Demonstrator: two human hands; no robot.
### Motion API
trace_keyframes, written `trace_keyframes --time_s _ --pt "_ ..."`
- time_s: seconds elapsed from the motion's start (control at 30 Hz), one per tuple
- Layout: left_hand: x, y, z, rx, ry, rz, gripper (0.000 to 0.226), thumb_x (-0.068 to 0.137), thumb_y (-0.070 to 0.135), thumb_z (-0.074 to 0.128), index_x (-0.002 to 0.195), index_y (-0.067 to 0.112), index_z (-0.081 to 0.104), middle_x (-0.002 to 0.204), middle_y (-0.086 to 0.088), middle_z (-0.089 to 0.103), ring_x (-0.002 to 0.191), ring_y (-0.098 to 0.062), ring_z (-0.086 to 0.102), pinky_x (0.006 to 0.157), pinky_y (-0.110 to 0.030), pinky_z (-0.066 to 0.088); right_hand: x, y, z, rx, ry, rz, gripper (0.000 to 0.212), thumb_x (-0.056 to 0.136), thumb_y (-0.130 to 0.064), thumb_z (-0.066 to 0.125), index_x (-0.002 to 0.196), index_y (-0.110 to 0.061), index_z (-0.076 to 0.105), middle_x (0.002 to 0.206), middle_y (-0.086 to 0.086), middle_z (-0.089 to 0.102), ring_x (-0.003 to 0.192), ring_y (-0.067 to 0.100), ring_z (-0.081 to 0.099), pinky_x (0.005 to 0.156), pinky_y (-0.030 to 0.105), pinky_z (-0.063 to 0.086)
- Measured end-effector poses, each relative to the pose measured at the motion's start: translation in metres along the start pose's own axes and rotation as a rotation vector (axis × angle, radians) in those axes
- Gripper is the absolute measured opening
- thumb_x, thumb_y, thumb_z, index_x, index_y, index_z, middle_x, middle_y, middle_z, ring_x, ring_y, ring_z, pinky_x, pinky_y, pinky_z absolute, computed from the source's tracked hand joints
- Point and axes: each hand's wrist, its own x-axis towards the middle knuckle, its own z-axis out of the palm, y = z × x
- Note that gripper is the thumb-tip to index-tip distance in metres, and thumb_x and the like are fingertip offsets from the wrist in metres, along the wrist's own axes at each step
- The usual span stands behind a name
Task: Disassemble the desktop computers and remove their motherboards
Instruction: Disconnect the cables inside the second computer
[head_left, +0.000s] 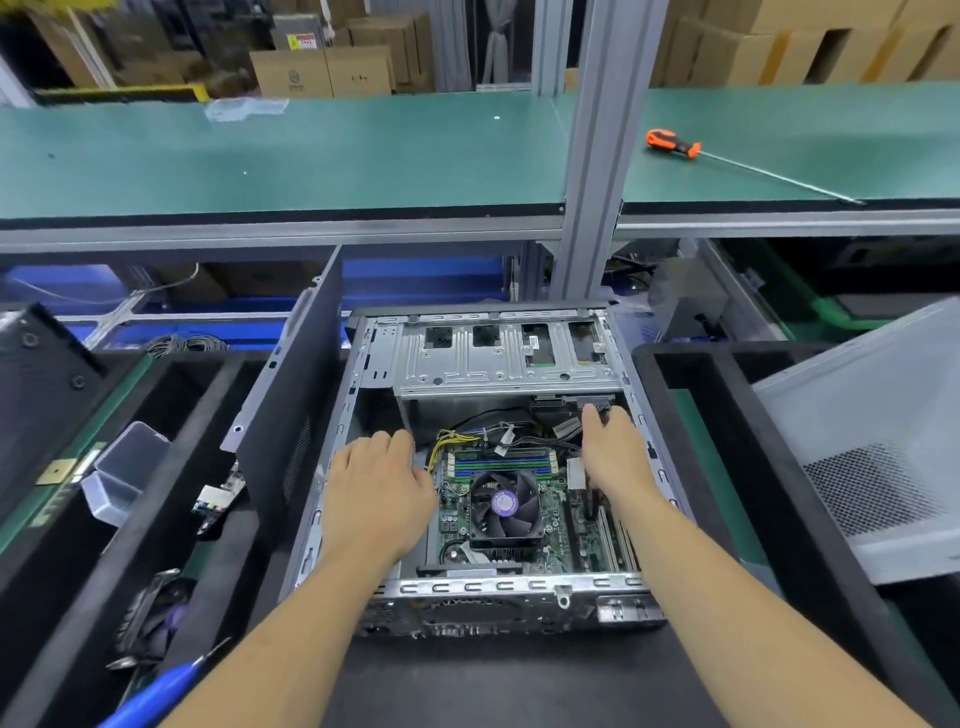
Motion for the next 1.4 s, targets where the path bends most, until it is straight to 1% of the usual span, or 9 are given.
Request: trace_keyframes --time_s 0.17,0.3,0.47,0.7,0.9,1.07,1.23,1.3,1.4 --pt "0.001 0.000 -0.001 0.016 -0.009 0.020 0.008 0.090 0.032 0.038 0.085 0.026 0.039 0.077 0.009 0.043 0.078 -0.016 0.039 0.084 -0.036 0.039 -0.003 -0.006 -0.003 0.235 -0.040 0.077 0.049 0.107 -0.031 0.038 0.070 -0.010 0.062 0.075 0.006 0.066 0.053 0.011 0.043 0.052 0.026 0.029" --pt "0.001 0.000 0.000 -0.003 -0.029 0.018 0.011 0.097 0.033 0.038 0.090 0.026 0.043 0.085 0.008 0.045 0.085 -0.018 0.042 0.089 -0.037 0.039 -0.007 -0.008 -0.007 0.315 -0.084 0.110 0.042 0.107 -0.033 0.037 0.081 -0.016 0.065 0.063 -0.001 0.057 0.037 0.003 0.037 0.040 0.020 0.028" --pt "0.001 -0.001 -0.002 -0.027 -0.031 0.017 0.017 0.099 0.033 0.037 0.091 0.025 0.050 0.085 0.008 0.048 0.086 -0.017 0.042 0.089 -0.036 0.038 -0.011 -0.007 -0.005 0.235 -0.037 0.081 0.041 0.106 -0.027 0.035 0.075 -0.011 0.057 0.064 0.003 0.056 0.048 0.014 0.037 0.050 0.027 0.029" --pt "0.000 0.002 -0.006 -0.039 -0.025 -0.004 0.018 0.099 0.032 0.038 0.090 0.024 0.052 0.084 0.008 0.049 0.087 -0.018 0.048 0.089 -0.036 0.040 -0.010 -0.005 -0.004 0.194 -0.035 0.060 0.043 0.106 -0.027 0.035 0.073 -0.010 0.056 0.065 0.006 0.056 0.048 0.016 0.037 0.050 0.029 0.030" --pt "0.000 0.002 -0.004 -0.014 -0.016 -0.005 0.019 0.100 0.032 0.040 0.095 0.023 0.056 0.085 0.008 0.049 0.086 -0.016 0.045 0.088 -0.035 0.040 -0.023 0.002 -0.005 0.143 -0.136 0.111 0.039 0.108 -0.030 0.031 0.089 -0.009 0.058 0.058 0.003 0.067 0.034 0.016 0.047 0.038 0.024 0.036" --pt "0.001 0.001 -0.003 -0.015 -0.012 0.000 0.019 0.099 0.031 0.040 0.098 0.022 0.057 0.087 0.008 0.051 0.084 -0.015 0.039 0.088 -0.035 0.040 -0.020 -0.001 -0.006 0.295 -0.181 0.169 0.032 0.105 -0.039 0.041 0.108 -0.010 0.053 0.077 0.008 0.073 0.034 0.015 0.047 0.033 0.020 0.032" --pt "0.001 0.003 -0.005 0.001 -0.017 -0.001 0.019 0.099 0.032 0.040 0.097 0.022 0.056 0.086 0.007 0.049 0.087 -0.018 0.047 0.088 -0.036 0.041 -0.015 -0.004 -0.007 0.429 -0.194 0.162 0.034 0.106 -0.032 0.042 0.096 -0.006 0.060 0.062 0.004 0.062 0.035 0.009 0.027 0.036 0.019 0.021" --pt "0.001 0.003 -0.005 0.004 -0.021 -0.007 0.020 0.099 0.032 0.039 0.096 0.022 0.056 0.084 0.007 0.048 0.084 -0.018 0.044 0.088 -0.036 0.041 -0.018 -0.003 -0.007 0.353 -0.190 0.140 0.032 0.105 -0.029 0.043 0.087 -0.009 0.060 0.055 0.001 0.055 0.035 0.009 0.028 0.036 0.019 0.021" --pt "0.001 0.003 -0.004 0.002 -0.006 -0.004 0.020 0.099 0.032 0.040 0.095 0.022 0.057 0.083 0.008 0.047 0.081 -0.016 0.039 0.088 -0.036 0.041 -0.029 0.001 -0.006 0.139 -0.251 0.033 0.032 0.102 -0.028 0.048 0.080 -0.010 0.064 0.054 0.002 0.060 0.034 0.010 0.033 0.037 0.020 0.027"
